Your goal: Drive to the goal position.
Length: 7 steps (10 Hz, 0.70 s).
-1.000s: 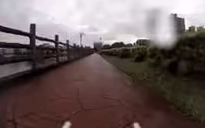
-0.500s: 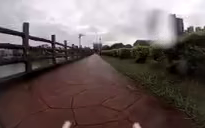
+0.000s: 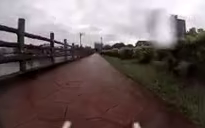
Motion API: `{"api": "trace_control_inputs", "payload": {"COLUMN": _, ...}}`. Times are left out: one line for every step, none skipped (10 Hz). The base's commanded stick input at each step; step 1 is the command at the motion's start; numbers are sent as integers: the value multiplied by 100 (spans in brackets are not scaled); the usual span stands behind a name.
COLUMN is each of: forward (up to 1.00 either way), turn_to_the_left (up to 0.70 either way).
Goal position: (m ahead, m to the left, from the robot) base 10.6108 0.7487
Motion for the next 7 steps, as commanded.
{"api": "trace_control_inputs", "payload": {"forward": 50, "turn_to_the_left": 0}}
{"api": "trace_control_inputs", "payload": {"forward": 50, "turn_to_the_left": 0}}
{"api": "trace_control_inputs", "payload": {"forward": 50, "turn_to_the_left": 0}}
{"api": "trace_control_inputs", "payload": {"forward": 50, "turn_to_the_left": 0}}
{"api": "trace_control_inputs", "payload": {"forward": 50, "turn_to_the_left": 0}}
{"api": "trace_control_inputs", "payload": {"forward": 50, "turn_to_the_left": 0}}
{"api": "trace_control_inputs", "payload": {"forward": 50, "turn_to_the_left": 0}}
